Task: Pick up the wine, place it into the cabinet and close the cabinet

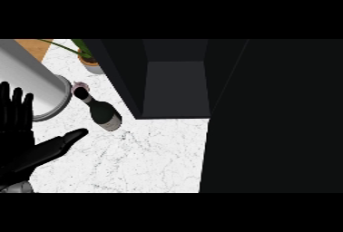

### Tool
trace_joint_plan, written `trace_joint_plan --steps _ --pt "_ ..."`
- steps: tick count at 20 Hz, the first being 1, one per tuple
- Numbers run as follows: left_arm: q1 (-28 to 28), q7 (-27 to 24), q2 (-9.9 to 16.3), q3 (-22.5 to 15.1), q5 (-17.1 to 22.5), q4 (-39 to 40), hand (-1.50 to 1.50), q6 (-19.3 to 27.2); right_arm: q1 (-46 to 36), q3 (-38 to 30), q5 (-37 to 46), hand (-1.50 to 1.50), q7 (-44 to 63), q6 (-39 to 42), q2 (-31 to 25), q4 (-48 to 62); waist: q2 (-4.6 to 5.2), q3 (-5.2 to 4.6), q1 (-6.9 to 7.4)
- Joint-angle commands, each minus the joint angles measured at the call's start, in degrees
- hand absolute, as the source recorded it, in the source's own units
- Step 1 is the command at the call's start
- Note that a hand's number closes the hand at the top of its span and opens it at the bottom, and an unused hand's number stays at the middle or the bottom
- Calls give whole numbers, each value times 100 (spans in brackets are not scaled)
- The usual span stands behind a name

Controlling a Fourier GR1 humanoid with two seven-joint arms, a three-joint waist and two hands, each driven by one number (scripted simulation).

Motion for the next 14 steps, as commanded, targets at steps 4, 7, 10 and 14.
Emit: trace_joint_plan --steps 4,7,10,14 --pt "-59 -748 -19 296 408 979 -150 -431 410 209 46 -150 513 -179 -99 -1472 -2 1 -15" --pt "-208 -1471 -119 401 441 1936 -150 -611 218 -64 -226 -150 476 -35 -221 -1292 17 -2 -35" --pt "-364 -1538 -194 456 414 2189 -150 -492 260 51 -31 -150 646 -161 -201 -1473 5 -1 -25" --pt "-470 -1823 99 928 792 2780 -150 -868 419 2 -143 -150 313 -66 -258 -1355 6 3 -29"
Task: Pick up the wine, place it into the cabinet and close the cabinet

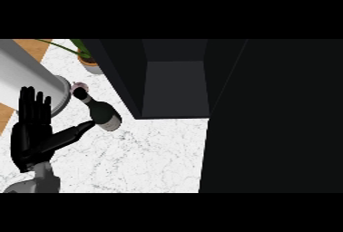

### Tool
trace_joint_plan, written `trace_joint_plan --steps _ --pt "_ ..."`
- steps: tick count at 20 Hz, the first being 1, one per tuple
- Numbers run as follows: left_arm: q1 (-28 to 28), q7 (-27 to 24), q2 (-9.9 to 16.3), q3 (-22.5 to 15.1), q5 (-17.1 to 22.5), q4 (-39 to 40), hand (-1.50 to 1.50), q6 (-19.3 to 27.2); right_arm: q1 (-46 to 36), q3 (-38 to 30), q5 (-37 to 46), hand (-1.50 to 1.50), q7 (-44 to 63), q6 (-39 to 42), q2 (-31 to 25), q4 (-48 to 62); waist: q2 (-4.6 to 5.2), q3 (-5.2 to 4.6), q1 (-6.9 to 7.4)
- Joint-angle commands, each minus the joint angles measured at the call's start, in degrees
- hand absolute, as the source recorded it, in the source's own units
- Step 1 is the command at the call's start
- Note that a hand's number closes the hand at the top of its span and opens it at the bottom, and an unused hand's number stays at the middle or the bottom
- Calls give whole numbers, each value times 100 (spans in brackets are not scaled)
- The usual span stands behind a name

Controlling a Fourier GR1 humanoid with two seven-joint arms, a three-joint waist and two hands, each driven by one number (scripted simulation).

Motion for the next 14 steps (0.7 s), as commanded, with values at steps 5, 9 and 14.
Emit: trace_joint_plan --steps 5,9,14 --pt "-230 -867 -33 248 151 1360 -150 -331 109 -147 -288 -150 633 -22 -186 -1322 8 1 15" --pt "-580 -1263 91 453 243 2207 -150 -519 251 127 26 -150 577 -81 -182 -1275 9 -1 4" --pt "-741 -1767 6 481 327 2897 -150 -795 469 199 58 -150 322 -133 -172 -1314 4 -1 -34"
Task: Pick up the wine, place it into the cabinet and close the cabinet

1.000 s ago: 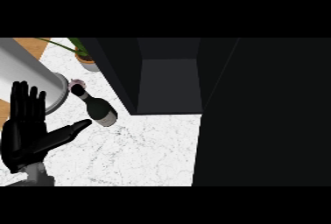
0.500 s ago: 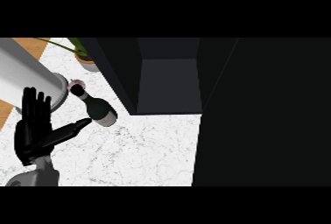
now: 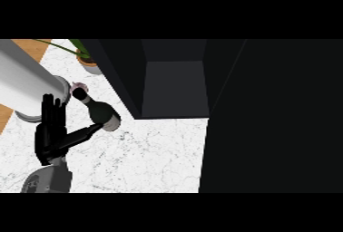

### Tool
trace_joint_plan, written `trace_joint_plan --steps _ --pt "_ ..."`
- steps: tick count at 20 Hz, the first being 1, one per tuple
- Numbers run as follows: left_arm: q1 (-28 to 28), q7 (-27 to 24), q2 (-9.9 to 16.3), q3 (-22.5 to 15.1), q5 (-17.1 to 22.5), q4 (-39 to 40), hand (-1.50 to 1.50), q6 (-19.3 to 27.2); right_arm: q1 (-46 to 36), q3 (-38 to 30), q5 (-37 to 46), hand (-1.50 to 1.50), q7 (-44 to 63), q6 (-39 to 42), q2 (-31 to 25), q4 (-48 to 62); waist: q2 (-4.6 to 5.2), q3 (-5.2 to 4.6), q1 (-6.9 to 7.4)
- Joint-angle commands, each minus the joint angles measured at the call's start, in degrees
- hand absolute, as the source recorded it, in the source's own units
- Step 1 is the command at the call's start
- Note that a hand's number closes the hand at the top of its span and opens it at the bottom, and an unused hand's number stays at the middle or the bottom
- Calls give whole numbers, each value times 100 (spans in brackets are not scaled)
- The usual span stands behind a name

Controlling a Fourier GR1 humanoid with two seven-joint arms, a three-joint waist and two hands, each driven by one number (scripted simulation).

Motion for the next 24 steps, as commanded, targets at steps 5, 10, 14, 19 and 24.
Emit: trace_joint_plan --steps 5,10,14,19,24 --pt "-12 -774 181 188 207 1063 -150 -737 164 -79 -141 -150 642 -107 -178 -1467 -2 -3 24" --pt "-618 -963 -46 107 63 1798 -150 -459 357 10 -139 -150 537 -60 -243 -1521 -2 2 -16" --pt "-932 -1076 82 298 215 2207 -150 -562 148 -356 -389 -150 564 -40 -287 -1446 7 2 -6" --pt "-721 -1733 -132 459 474 2524 -150 -919 216 -268 -387 -150 613 -61 -318 -1538 -2 1 20" --pt "-1093 -2101 -292 721 775 3139 -150 -1074 25 -105 -168 -150 643 -178 -211 -1418 7 -7 6"
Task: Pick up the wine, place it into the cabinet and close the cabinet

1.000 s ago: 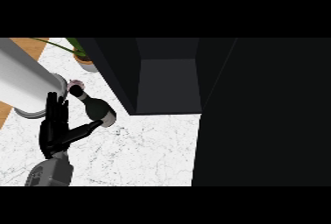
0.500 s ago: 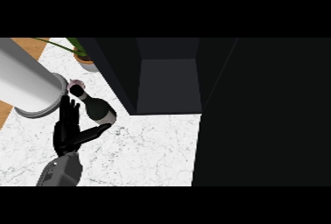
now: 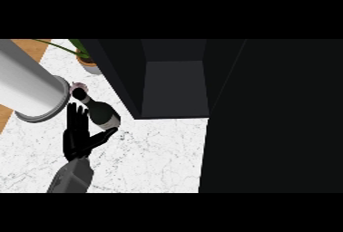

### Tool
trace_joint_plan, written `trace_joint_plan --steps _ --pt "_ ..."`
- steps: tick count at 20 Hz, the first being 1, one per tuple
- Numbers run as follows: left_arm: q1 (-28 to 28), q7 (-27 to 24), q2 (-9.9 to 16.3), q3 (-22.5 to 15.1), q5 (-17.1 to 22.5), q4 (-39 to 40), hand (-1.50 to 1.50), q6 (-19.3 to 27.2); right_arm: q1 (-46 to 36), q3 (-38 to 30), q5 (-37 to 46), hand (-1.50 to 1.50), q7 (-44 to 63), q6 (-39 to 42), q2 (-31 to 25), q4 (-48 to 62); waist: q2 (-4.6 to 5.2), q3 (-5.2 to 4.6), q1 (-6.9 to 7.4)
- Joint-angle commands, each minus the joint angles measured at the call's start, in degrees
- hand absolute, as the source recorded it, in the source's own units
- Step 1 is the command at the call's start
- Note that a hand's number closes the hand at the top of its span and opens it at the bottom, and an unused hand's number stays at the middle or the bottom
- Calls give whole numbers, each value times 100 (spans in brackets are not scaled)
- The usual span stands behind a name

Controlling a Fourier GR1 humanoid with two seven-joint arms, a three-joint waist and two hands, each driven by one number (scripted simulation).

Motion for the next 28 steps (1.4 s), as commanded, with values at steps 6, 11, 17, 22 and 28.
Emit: trace_joint_plan --steps 6,11,17,22,28 --pt "-566 -257 12 445 621 668 -150 -525 42 -72 -281 -150 969 -161 -123 -1456 5 -7 -9" --pt "-678 -619 -12 421 608 1106 -150 -756 198 -75 -267 -150 708 -93 -145 -1430 9 -2 -33" --pt "-1123 -725 271 485 625 1507 150 -783 39 -198 -342 -150 818 -102 -158 -1371 18 -2 -33" --pt "-1058 -1004 136 284 425 1628 150 -666 385 -7 -250 -150 592 -16 -267 -1447 2 4 -35" --pt "-1411 -1321 159 309 358 1810 150 -213 121 -187 -287 -150 658 -53 -259 -1391 19 -1 -58"
